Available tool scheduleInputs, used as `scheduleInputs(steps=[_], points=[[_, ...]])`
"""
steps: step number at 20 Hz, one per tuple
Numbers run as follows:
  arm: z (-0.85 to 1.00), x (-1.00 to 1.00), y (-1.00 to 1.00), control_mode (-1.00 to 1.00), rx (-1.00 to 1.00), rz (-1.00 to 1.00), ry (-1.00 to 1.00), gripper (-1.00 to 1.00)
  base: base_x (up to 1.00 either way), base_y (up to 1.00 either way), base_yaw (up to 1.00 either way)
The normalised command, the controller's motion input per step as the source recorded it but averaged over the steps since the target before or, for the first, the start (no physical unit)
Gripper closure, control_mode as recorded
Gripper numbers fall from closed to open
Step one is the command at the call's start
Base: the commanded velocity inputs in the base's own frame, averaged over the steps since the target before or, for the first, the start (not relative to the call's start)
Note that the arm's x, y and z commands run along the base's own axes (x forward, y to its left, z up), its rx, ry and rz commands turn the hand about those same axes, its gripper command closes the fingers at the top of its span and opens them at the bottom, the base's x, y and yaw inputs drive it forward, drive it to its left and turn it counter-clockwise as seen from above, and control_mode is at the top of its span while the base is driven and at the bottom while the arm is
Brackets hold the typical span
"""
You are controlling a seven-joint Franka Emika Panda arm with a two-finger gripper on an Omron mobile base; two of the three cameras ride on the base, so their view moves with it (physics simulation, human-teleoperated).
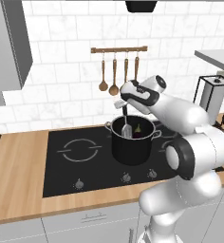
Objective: Put the eggplant and squash in the pot. Retrieve the spatula and lightly stir the vegetables in the pot.
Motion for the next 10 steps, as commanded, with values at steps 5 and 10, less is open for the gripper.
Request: scheduleInputs(steps=[5, 10], points=[[-0.69, 0.20, 0.00, -1.00, -0.07, 0.39, 0.01, 1.00, 0.00, 0.00, 0.00], [-0.58, 0.01, 0.00, -1.00, -0.02, 0.37, -0.05, 1.00, 0.00, 0.00, 0.00]])
